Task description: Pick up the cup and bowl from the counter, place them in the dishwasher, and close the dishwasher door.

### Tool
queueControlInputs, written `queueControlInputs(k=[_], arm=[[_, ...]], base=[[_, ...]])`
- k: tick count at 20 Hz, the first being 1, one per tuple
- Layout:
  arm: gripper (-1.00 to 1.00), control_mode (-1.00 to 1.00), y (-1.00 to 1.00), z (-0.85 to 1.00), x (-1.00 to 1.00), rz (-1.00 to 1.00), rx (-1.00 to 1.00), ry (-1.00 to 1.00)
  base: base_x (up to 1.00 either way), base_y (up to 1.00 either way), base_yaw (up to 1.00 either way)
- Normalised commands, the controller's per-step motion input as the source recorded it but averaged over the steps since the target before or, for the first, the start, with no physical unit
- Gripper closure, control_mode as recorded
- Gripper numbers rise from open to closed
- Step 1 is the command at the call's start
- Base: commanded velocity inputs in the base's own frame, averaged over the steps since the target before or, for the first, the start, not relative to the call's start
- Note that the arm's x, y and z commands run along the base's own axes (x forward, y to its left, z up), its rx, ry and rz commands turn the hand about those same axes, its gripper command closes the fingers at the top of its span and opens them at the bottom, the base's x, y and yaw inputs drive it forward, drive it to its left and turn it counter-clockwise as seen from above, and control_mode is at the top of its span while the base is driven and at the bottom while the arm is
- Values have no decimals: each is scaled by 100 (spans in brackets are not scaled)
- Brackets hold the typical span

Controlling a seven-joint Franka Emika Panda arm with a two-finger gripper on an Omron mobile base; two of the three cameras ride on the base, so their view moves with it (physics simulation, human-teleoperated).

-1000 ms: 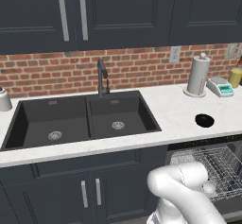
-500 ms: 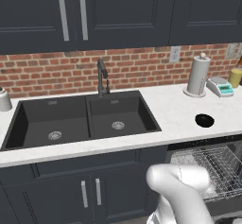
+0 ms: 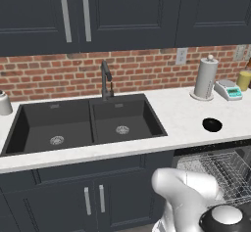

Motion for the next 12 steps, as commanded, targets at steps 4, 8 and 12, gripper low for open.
queueControlInputs(k=[4,8,12], arm=[[-100,-100,13,61,21,-12,2,4],[-100,-100,15,22,26,-14,2,1],[-100,-100,35,12,34,-17,-3,0]], base=[[0,0,0],[0,0,0],[0,0,0]])
